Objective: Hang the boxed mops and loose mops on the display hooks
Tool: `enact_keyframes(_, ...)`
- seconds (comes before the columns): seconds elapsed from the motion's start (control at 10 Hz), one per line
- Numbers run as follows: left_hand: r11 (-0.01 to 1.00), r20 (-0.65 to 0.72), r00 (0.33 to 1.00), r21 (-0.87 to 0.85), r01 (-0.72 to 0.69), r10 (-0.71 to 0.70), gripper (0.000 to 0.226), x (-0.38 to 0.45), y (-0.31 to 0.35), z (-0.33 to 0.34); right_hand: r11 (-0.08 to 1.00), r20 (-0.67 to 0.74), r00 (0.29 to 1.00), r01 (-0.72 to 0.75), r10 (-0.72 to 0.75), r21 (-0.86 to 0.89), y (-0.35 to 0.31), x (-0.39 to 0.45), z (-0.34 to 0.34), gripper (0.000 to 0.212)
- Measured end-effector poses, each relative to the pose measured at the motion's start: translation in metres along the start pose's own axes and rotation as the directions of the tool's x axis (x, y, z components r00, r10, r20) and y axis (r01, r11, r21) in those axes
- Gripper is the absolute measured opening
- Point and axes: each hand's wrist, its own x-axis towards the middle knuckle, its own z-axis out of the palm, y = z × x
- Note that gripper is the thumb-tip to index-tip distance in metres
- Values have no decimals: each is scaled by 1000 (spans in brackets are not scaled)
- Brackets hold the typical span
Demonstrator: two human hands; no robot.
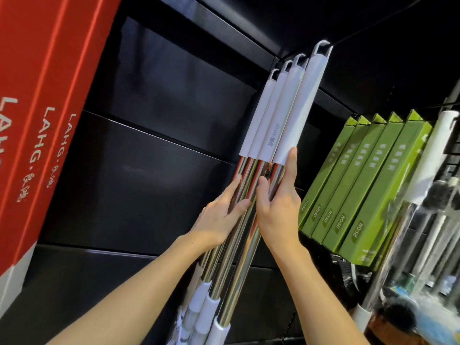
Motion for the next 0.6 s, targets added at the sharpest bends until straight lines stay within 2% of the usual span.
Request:
enact_keyframes(0.3, 984, 87, 989, 139, 107, -120, 74, -18, 9, -5, 996, 109, 992, -65, 71, -57, -12, -13, -13, 79)
enact_keyframes(0.4, 958, 84, 991, 275, 79, -106, 73, -38, 16, -10, 995, 168, 983, -69, 81, -76, -16, -26, -19, 81)
enact_keyframes(0.5, 902, 72, 996, 432, 19, -56, 71, -68, 26, -15, 992, 261, 965, -8, 42, -128, -13, -47, -30, 82)
enact_keyframes(0.6, 808, 97, 990, 589, 25, -101, 71, -95, 36, -15, 946, 329, 941, 40, 72, -322, -7, -68, -49, 81)
